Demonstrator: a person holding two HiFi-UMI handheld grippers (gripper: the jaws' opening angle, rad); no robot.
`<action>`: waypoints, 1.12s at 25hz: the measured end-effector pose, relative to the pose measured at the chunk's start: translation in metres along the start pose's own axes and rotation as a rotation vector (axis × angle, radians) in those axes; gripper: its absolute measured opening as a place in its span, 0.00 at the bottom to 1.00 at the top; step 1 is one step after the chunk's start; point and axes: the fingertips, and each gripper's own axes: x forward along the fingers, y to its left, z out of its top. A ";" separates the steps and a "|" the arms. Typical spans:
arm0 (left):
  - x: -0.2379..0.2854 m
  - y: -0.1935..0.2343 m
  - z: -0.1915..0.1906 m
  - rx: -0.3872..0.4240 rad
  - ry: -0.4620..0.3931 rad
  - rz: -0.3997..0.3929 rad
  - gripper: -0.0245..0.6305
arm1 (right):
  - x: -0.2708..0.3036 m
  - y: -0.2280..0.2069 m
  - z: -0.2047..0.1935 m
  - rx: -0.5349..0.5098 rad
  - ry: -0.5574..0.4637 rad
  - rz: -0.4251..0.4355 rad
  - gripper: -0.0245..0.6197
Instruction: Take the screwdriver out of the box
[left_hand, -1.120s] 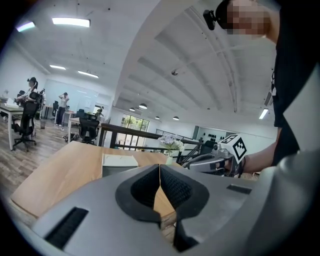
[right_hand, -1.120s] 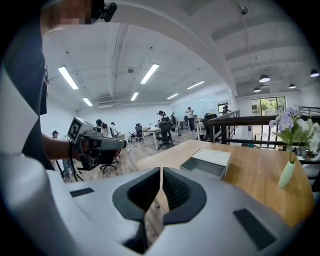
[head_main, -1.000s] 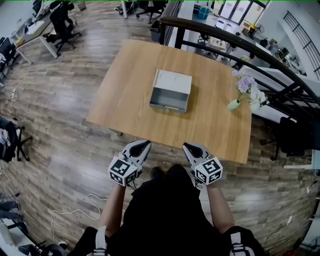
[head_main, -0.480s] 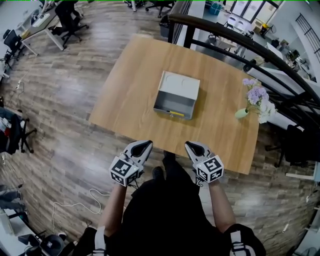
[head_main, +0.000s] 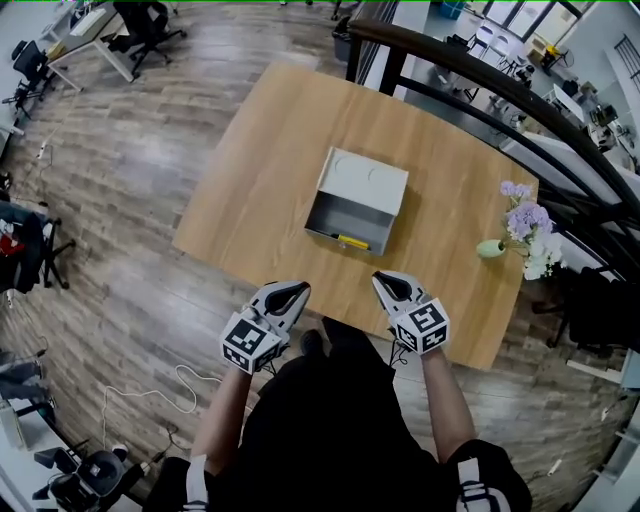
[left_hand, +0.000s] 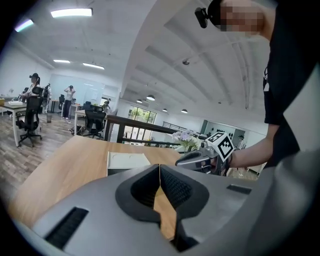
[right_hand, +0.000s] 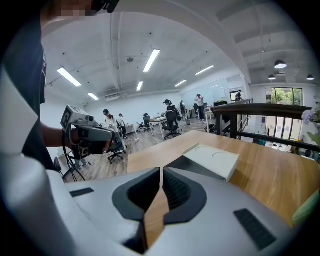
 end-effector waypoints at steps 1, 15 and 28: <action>0.002 0.002 -0.002 -0.008 0.007 0.006 0.07 | 0.005 -0.005 -0.001 -0.005 0.013 0.010 0.09; 0.033 0.035 0.004 -0.066 0.071 0.125 0.07 | 0.066 -0.073 -0.024 0.044 0.177 0.162 0.10; 0.054 0.045 -0.008 -0.093 0.089 0.163 0.07 | 0.120 -0.104 -0.069 -0.344 0.466 0.282 0.20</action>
